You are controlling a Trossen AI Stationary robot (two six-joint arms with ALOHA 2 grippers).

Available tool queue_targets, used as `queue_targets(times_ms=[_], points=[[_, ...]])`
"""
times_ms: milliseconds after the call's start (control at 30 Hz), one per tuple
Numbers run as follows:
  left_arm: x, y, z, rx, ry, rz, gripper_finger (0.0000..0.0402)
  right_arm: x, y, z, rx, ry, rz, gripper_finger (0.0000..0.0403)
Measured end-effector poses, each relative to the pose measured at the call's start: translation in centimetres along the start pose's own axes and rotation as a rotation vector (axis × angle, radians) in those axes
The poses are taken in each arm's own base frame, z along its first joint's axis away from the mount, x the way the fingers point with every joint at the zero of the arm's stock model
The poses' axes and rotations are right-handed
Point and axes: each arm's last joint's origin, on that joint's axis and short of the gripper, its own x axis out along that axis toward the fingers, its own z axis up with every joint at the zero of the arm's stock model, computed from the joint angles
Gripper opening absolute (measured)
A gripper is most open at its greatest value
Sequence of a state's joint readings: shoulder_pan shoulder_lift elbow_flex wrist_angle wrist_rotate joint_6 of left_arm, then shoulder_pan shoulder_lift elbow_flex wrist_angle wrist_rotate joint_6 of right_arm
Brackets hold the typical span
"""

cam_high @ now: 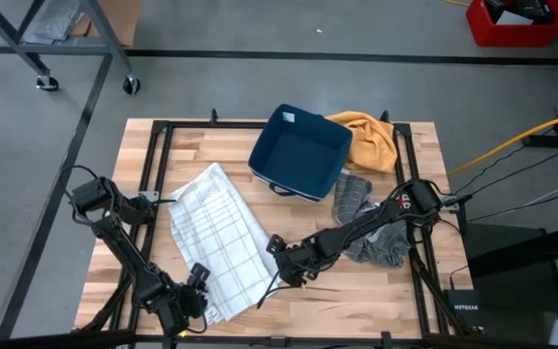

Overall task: Fold towel
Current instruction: Fold the white patterned towel

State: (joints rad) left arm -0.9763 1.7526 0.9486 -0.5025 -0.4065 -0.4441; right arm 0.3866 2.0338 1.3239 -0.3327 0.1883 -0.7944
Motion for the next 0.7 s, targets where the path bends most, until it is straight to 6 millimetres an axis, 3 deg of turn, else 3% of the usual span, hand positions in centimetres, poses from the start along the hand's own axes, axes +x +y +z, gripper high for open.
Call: queue_targets(times_ms=[233,700], points=[[0.18,0.33,0.04,-0.116,-0.034,0.081,0.0149,0.44,-0.09,0.27,0.008,-0.037,-0.014,0.0229],[0.10,-0.15,0.28,-0.239,-0.069,0.040,0.0076,0.57,0.03,0.41,0.010,-0.080,0.020,0.0226]])
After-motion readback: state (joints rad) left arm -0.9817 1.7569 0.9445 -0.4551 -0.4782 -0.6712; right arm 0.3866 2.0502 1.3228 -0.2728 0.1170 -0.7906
